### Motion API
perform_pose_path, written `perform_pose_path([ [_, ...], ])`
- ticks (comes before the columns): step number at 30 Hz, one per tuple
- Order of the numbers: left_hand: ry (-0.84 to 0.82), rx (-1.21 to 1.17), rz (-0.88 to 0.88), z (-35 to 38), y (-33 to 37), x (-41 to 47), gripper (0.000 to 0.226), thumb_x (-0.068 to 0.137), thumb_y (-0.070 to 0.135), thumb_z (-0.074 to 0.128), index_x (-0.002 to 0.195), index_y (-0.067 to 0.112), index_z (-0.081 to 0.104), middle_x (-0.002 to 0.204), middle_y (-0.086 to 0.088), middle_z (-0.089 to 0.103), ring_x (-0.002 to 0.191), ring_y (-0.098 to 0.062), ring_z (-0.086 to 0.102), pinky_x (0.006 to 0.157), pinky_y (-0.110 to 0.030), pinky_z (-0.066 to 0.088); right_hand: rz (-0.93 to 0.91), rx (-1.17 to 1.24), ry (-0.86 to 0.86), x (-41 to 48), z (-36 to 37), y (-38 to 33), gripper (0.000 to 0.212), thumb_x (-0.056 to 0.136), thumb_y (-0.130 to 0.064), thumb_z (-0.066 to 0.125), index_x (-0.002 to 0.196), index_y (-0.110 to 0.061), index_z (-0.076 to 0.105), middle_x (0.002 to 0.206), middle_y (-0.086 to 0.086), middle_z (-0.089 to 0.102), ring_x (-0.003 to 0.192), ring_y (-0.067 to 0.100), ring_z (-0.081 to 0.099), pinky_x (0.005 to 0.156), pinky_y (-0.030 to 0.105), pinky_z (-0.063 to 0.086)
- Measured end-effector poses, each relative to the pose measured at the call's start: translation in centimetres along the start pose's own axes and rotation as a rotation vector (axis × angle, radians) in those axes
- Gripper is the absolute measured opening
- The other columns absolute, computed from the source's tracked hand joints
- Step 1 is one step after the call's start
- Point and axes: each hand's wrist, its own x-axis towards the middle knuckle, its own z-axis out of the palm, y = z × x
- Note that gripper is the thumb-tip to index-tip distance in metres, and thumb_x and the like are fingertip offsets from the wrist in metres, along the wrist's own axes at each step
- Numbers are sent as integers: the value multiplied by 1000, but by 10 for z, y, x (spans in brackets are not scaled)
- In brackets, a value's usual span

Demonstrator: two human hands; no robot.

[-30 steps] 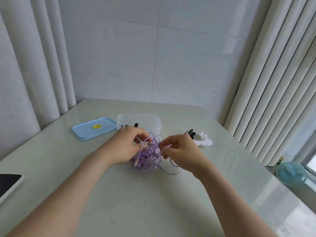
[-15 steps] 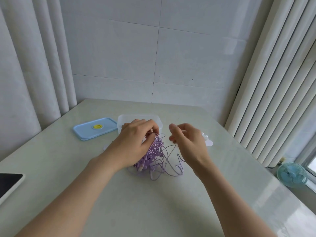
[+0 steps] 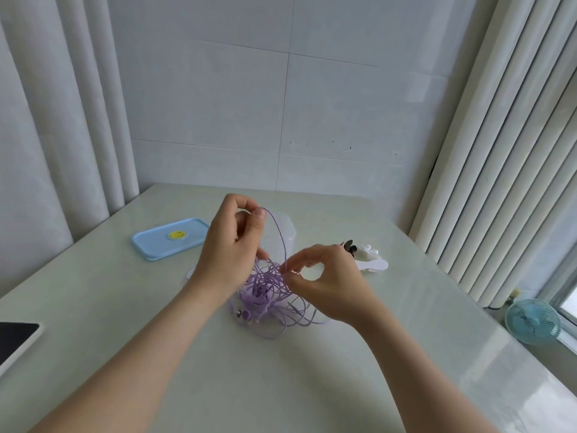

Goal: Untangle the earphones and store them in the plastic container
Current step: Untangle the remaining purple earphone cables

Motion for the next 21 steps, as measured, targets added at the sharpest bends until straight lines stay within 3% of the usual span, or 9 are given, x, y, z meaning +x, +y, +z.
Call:
perform_pose_path([
  [2, -66, 14, 14, 0, -1, -1, 12, 109, 28, 56, 102, 21, 48, 70, 1, 57, 57, -22, 56, 63, -46, 51, 1, 55, 88, 2, 1, 1, 7, 87, -28, 78, 87, -34, 81, 94, -19, 74, 90, 1, 64, 80, 23, 49],
  [4, -154, 140, 70, 0, -1, -3, 17, 106, 30, 60, 99, 23, 47, 74, 4, 65, 62, -16, 60, 67, -39, 51, 14, 266, 149, 4, -1, 1, 6, 94, -20, 76, 90, -24, 78, 94, -15, 76, 79, 0, 65, 73, 23, 49],
  [8, -237, 587, 126, -1, 1, -9, 26, 90, 47, 77, 91, 31, 56, 76, 29, 61, 67, 3, 54, 62, -30, 40, 8, 577, 262, 7, -10, -4, 5, 107, -13, 58, 105, -11, 63, 93, 1, 80, 89, 14, 73, 81, 27, 54],
  [10, -208, 781, 185, -4, 2, -11, 31, 82, 60, 78, 91, 35, 62, 86, 25, 62, 82, -1, 58, 64, -29, 43, 11, 700, 320, 7, -13, -7, 8, 113, -17, 47, 110, -12, 53, 81, 3, 78, 91, 21, 76, 81, 27, 54],
  [13, -129, 940, 264, -8, -2, -9, 35, 76, 60, 83, 86, 34, 63, 90, 16, 60, 77, -13, 60, 58, -27, 34, 23, 825, 396, 5, -20, -11, 6, 112, -17, 48, 112, -13, 53, 64, 0, 54, 76, 31, 76, 70, 33, 58],
  [15, -79, 1020, 288, -11, -4, -7, 34, 72, 54, 87, 84, 33, 63, 90, 12, 56, 72, -18, 60, 56, -28, 32, 47, 749, 459, 3, -24, -11, 5, 106, -14, 61, 110, -15, 59, 67, 3, 47, 57, 26, 56, 55, 33, 45],
  [17, -41, 1088, 294, -15, -8, -5, 33, 68, 46, 91, 83, 31, 66, 90, 9, 54, 73, -22, 60, 57, -28, 32, 16, 527, 528, 3, -30, -7, 20, 93, -10, 71, 108, -23, 64, 67, 4, 43, 59, 21, 41, 56, 31, 38],
  [19, -29, 1110, 296, -18, -13, -2, 35, 63, 40, 95, 81, 27, 67, 87, 5, 54, 75, -25, 61, 59, -30, 35, -11, 187, 531, 3, -32, 1, 31, 84, -18, 76, 109, -34, 66, 66, -8, 54, 65, 15, 50, 63, 29, 44],
  [21, -27, 1100, 312, -17, -16, -1, 35, 62, 35, 97, 79, 23, 69, 85, 3, 54, 74, -28, 59, 62, -33, 42, 23, -167, 431, 4, -30, 9, 29, 83, -37, 77, 111, -41, 68, 77, -19, 67, 90, 12, 56, 77, 31, 39],
])
